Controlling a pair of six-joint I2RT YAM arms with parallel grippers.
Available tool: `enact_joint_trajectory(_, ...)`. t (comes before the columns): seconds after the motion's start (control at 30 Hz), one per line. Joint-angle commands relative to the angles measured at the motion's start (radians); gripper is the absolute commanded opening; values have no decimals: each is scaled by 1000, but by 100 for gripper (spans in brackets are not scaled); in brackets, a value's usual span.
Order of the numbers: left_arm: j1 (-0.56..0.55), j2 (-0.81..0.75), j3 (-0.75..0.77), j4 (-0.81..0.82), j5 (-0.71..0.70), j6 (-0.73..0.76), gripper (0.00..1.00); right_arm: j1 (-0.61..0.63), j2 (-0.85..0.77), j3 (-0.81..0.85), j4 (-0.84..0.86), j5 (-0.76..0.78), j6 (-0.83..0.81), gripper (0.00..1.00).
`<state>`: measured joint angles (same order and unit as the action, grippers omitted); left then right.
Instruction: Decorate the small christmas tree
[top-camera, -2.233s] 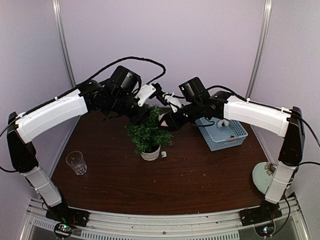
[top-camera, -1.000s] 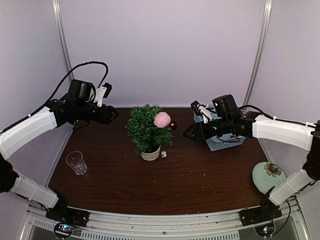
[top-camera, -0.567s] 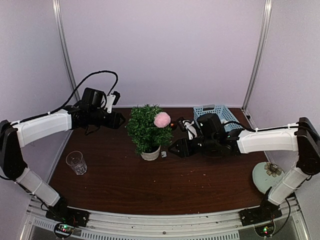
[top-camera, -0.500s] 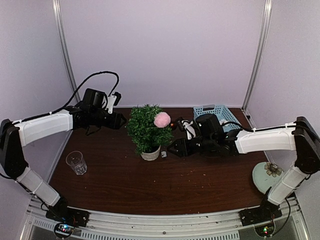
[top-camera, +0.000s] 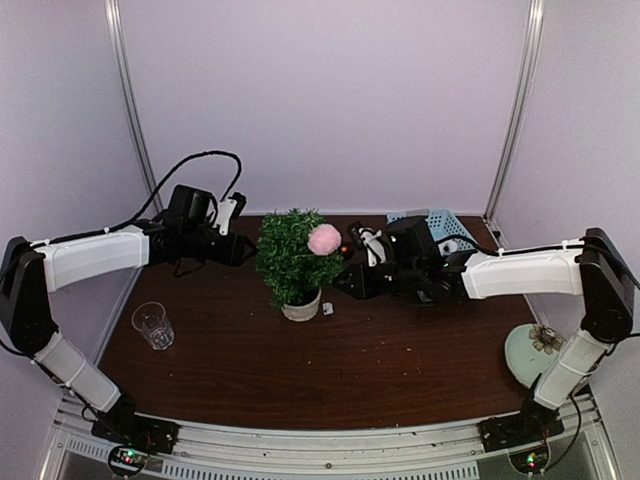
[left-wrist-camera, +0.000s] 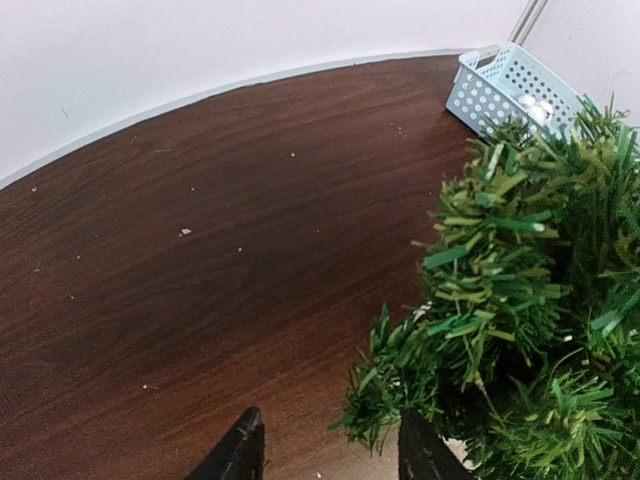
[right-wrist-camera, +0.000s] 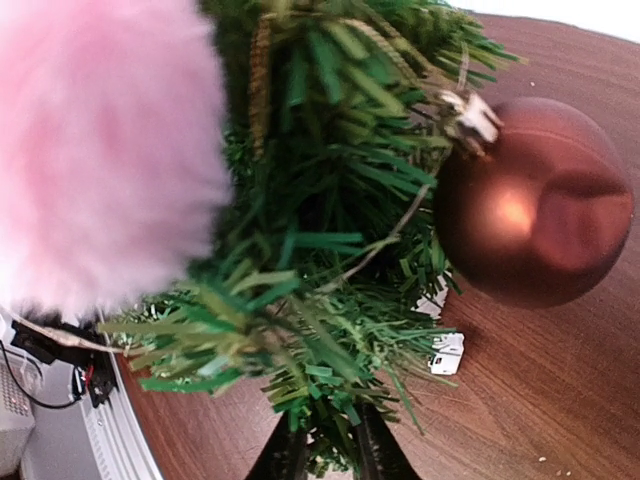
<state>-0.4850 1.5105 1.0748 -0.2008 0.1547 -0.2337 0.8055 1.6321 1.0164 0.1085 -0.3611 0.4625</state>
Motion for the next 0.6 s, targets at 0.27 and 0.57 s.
enact_joint_trajectory(0.27, 5, -49, -16, 32, -18, 1, 44, -51, 15, 49, -45, 53, -21, 0)
enact_joint_trajectory(0.57, 5, -50, -12, 25, -34, -2, 44, -101, 53, 101, -87, 58, -69, 0)
